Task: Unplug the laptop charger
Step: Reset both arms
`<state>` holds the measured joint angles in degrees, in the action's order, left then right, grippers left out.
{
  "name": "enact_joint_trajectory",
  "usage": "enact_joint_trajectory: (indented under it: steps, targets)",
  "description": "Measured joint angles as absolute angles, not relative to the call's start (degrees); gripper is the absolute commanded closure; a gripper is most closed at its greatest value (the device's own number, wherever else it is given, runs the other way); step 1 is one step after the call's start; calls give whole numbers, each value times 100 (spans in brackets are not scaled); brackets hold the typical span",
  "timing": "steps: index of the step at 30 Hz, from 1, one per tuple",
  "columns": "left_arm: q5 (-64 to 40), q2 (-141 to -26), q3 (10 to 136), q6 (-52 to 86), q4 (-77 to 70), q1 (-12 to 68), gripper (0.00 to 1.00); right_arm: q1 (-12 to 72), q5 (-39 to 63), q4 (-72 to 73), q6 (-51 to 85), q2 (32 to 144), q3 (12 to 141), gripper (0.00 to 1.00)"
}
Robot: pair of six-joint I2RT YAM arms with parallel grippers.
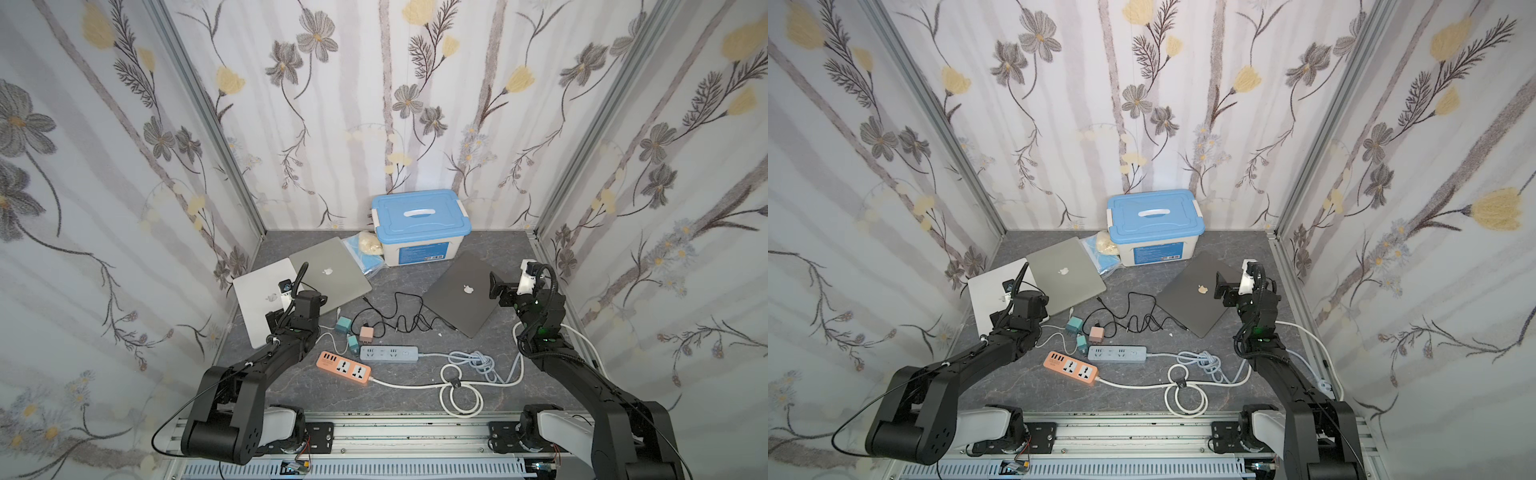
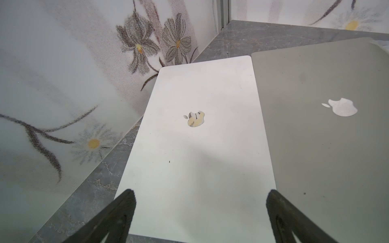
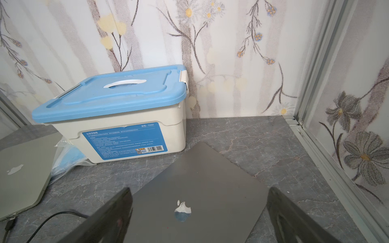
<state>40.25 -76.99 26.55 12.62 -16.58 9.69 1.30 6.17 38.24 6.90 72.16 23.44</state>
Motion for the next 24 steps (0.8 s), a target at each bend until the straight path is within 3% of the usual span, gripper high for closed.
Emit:
enact_joint_trajectory:
  steps: [9,13,19,24]
  targets:
    - [3131,-8691,2462,285,-4014,812,0,-309,788,5205,309,7360,1133,0]
    - [2447,-8700,2399,226,-4351,499,0,-429,895,6010,283,8340,1302,0]
    - [1339,-8941,2257,196,-4696,215,0,-368,991,6563,202,8512,1271,0]
    - [1028,-8943,2259,193,-4818,174,0,-283,832,6657,202,8475,1273,0]
